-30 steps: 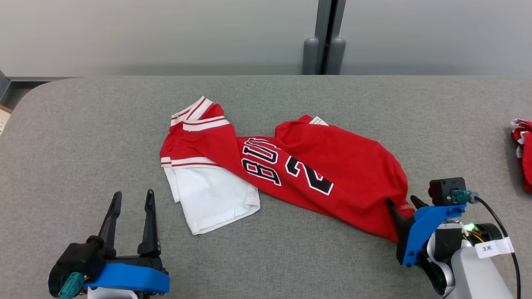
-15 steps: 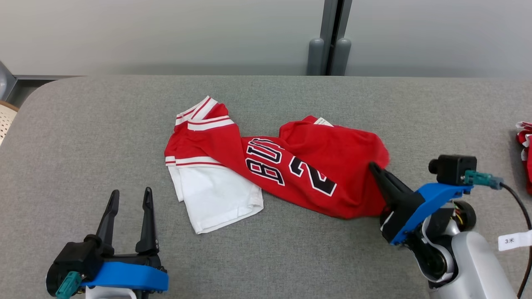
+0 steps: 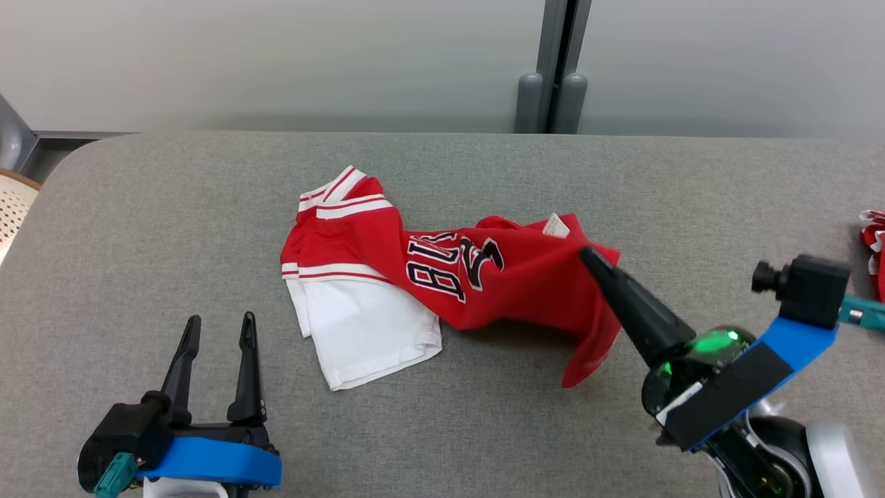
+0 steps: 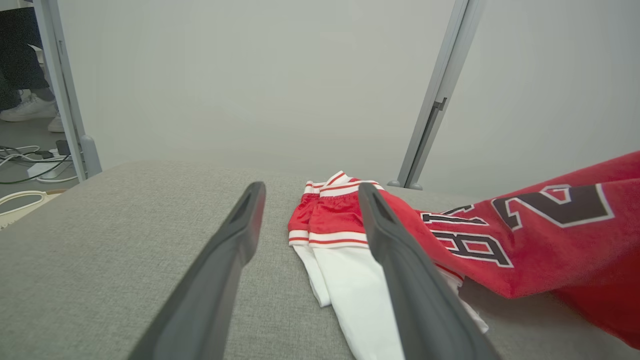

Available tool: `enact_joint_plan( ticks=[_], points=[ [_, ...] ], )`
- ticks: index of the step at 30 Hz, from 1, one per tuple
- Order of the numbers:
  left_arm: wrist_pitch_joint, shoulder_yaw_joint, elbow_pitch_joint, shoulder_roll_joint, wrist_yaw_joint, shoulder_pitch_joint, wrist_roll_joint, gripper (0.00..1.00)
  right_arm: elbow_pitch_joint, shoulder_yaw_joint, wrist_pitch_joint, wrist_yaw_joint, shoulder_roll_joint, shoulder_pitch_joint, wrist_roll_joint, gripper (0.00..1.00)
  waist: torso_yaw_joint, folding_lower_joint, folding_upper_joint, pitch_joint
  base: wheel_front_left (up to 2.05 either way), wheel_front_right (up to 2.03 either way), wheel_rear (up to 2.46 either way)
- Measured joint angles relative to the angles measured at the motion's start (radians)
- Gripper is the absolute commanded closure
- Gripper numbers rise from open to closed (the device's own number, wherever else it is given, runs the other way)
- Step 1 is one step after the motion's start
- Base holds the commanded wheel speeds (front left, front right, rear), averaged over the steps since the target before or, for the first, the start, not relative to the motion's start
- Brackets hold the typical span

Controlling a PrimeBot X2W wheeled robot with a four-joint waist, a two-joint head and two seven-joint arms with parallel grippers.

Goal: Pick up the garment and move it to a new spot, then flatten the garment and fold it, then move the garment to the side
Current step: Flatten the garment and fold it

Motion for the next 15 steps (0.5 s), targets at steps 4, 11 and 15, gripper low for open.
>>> enact_joint_plan(
  ticks=[4, 11, 15],
  points=[
    [0.000, -0.002, -0.004, 0.004, 0.000, 0.003, -0.001, 0.00, 0.062, -0.093, 0.011, 0.000, 0.001, 0.037, -0.050, 1.00, 0.002, -0.0001, 0.0000, 0.007, 0.00, 0.00, 0.00],
    [0.000, -0.014, -0.019, 0.009, -0.003, -0.025, -0.002, 0.00, 0.361, -0.253, -0.049, 0.000, -0.031, -0.130, -0.388, 1.00, 0.000, 0.0000, 0.0000, 0.058, 0.00, 0.00, 0.00],
    [0.000, -0.029, -0.024, 0.009, -0.003, -0.060, -0.005, 0.00, 0.536, -0.263, -0.139, 0.000, -0.088, -0.237, -0.515, 1.00, 0.014, 0.0000, 0.0000, 0.096, 0.00, 0.00, 0.00]
  ],
)
